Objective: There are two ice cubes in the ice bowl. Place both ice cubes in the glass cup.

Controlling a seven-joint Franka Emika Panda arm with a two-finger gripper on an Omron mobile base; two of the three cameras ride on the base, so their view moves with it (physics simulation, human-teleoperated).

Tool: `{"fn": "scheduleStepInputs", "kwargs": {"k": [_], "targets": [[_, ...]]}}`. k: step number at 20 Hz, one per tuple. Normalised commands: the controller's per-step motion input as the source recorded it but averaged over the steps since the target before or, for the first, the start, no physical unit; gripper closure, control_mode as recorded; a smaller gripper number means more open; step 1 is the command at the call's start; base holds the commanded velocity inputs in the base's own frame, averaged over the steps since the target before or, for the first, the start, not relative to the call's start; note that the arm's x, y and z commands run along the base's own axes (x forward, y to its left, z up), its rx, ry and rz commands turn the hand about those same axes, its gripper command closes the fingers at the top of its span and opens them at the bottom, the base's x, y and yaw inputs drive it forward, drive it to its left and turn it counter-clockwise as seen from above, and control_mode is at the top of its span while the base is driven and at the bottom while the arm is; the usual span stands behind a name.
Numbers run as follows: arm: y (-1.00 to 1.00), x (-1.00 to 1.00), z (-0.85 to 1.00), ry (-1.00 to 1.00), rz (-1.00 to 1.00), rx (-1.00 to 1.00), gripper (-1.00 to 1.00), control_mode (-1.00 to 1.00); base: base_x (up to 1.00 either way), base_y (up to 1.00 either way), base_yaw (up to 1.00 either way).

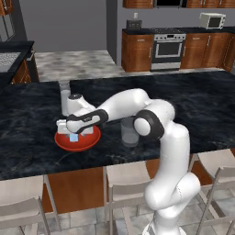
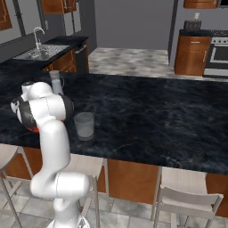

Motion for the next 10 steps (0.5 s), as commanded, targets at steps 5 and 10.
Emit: {"fn": "scheduleStepInputs", "kwargs": {"k": [5, 10], "targets": [[0.19, 0.24, -0.04, 0.00, 0.00, -0.01, -1.00, -1.00, 0.00, 0.00, 0.00], [0.11, 0.10, -0.23, 0.00, 0.00, 0.00, -1.00, -1.00, 0.00, 0.00, 0.00]]}}
